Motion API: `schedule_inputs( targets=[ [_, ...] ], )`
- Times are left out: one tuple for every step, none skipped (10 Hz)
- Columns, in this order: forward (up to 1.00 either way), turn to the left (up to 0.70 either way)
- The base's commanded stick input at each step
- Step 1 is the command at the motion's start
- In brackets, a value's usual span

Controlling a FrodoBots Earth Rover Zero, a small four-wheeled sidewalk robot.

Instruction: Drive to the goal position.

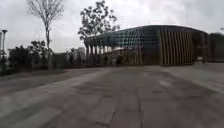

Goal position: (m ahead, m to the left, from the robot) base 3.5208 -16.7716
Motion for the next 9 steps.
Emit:
schedule_inputs(
  targets=[
    [1.0, 0.07],
    [1.0, 0.07],
    [1.0, 0.07],
    [1.0, 0.07],
    [1.0, 0.07],
    [1.0, 0.07],
    [1.0, 0.07],
    [1.0, 0.07],
    [1.0, 0.07]
  ],
)
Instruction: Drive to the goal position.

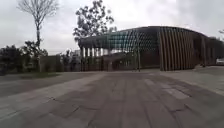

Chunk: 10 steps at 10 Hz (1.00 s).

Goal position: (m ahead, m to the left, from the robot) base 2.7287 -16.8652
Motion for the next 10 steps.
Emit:
schedule_inputs(
  targets=[
    [1.0, 0.07],
    [1.0, 0.07],
    [1.0, 0.07],
    [1.0, 0.07],
    [1.0, 0.07],
    [1.0, 0.07],
    [1.0, 0.07],
    [1.0, -0.18],
    [1.0, -0.33],
    [1.0, -0.33]
  ],
)
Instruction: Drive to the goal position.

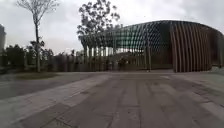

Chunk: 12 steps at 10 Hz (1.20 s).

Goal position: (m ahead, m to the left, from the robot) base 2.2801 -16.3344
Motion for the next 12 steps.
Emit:
schedule_inputs(
  targets=[
    [1.0, -0.33],
    [1.0, -0.33],
    [1.0, -0.33],
    [1.0, -0.33],
    [1.0, -0.33],
    [1.0, -0.24],
    [1.0, 0.01],
    [1.0, 0.06],
    [1.0, 0.07],
    [1.0, 0.07],
    [1.0, 0.07],
    [1.0, 0.07]
  ],
)
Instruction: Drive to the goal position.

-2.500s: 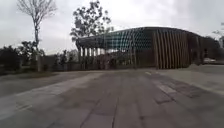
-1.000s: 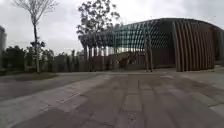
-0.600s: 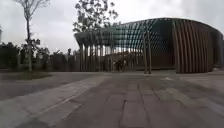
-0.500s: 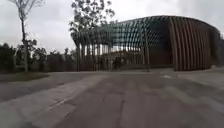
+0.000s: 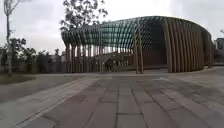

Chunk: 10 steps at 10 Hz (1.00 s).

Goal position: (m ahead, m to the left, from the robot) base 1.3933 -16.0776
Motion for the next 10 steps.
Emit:
schedule_inputs(
  targets=[
    [1.0, 0.07],
    [1.0, 0.07],
    [1.0, 0.07],
    [1.0, 0.07],
    [1.0, 0.07],
    [1.0, 0.07],
    [1.0, 0.07],
    [1.0, 0.07],
    [1.0, -0.12],
    [1.0, -0.33]
  ],
)
